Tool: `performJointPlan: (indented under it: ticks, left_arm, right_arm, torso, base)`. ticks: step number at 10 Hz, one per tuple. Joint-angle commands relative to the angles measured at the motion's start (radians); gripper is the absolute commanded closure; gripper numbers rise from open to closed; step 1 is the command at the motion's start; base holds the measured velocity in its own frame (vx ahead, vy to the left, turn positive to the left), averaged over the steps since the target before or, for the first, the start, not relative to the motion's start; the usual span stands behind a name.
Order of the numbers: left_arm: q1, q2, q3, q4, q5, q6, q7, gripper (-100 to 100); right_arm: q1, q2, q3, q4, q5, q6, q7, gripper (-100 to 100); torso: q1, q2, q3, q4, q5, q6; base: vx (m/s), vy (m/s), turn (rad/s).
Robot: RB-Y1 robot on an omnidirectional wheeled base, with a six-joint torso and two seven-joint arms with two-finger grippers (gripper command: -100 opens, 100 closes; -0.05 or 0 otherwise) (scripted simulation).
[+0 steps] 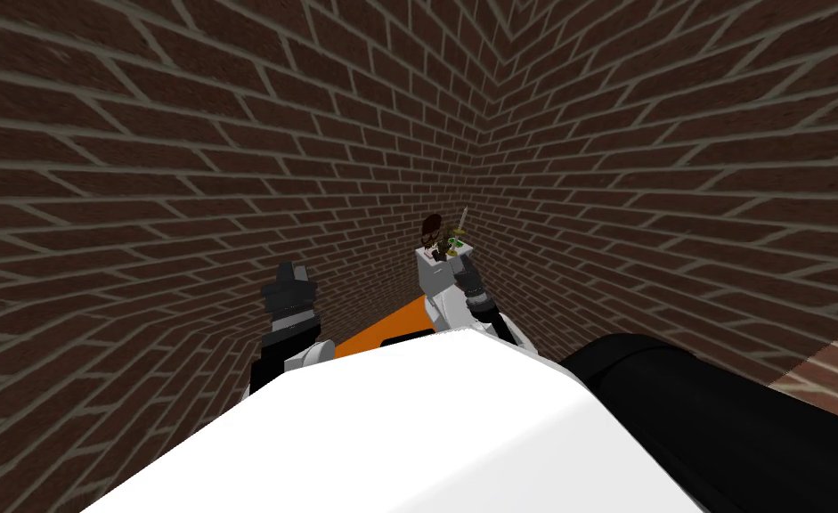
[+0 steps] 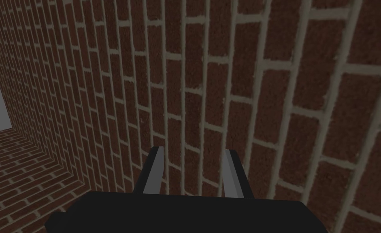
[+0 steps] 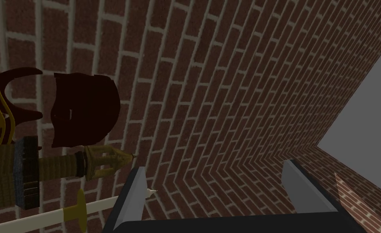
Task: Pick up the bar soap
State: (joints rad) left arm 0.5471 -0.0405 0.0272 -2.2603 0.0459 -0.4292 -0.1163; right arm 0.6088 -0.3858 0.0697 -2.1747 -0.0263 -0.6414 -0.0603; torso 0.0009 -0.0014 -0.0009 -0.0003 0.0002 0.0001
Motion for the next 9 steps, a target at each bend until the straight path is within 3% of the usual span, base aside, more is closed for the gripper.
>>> performJointPlan:
  ticks: [1,4,9]
  left_arm:
    - [0.0,0.0,0.0,0.0,0.0,0.0,0.0,0]
    - [0.0,0.0,0.0,0.0,0.0,0.0,0.0,0]
    - [0.0,0.0,0.0,0.0,0.0,0.0,0.0,0]
  right_arm:
    - [0.007,-0.05,0.007,0.037,-0.008,0.002,-0.001,-100]
    - [0.016,-0.133,0.012,0.07,-0.017,0.002,-0.003,-100]
    - [0.044,-0.294,0.031,0.174,-0.043,0.004,-0.01,-100]
  torso:
    - [0.0,0.0,0.0,0.0,0.0,0.0]
    - [0.0,0.0,0.0,0.0,0.0,0.0]
    - [0.001,0.0,0.0,0.0,0.0,0.0]
  base:
    - [0.026,0.032,0.066]
    - [0.026,0.022,0.053]
    - [0.026,0.032,0.067]
